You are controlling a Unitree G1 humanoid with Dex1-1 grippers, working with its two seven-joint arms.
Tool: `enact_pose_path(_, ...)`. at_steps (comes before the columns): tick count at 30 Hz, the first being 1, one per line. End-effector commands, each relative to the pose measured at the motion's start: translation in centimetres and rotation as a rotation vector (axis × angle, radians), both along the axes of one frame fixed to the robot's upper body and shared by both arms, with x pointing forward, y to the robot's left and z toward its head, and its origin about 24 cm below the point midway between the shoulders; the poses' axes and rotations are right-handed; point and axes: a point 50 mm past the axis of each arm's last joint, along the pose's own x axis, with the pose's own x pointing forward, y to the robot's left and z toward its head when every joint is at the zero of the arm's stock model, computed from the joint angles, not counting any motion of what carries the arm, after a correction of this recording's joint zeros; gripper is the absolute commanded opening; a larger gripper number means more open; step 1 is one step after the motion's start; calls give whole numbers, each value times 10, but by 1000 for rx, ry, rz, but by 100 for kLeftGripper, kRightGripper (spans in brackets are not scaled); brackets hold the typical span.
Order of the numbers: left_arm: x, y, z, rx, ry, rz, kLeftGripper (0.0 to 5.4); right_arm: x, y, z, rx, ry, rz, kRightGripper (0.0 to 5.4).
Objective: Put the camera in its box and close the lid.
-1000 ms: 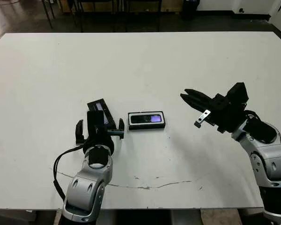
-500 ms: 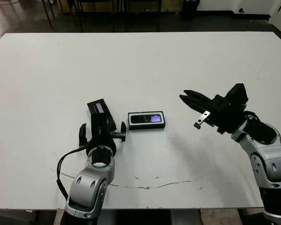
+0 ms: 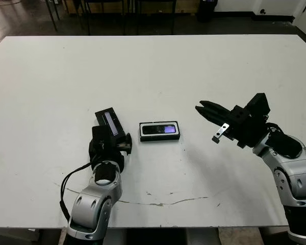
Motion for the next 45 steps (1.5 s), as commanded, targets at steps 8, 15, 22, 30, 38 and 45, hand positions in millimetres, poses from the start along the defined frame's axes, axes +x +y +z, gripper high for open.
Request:
enact_pose_path(8,-8,-24,-10,-179,68,45,116,-4,-5,-8,-42,49,-5,0)
enact_pose_path(15,-7,-15,-13,-68,29,44,74,-5,-5,-10,-32,57,7,0)
enact_pose_path(22,-4,22,-13,40,-65,33,74,-6,-5,-11,-31,63,4,0)
enact_pose_path(30,6,76,16,230,-300,-115,74,-5,-7,-12,-18,75,2,0)
enact_pose_path(38,34,111,54,362,-410,-490,74,-5,-12,-9,-44,68,-12,0)
enact_pose_path(45,66,119,78,323,-318,-907,63,-4,-20,-7,-39,88,-41,0)
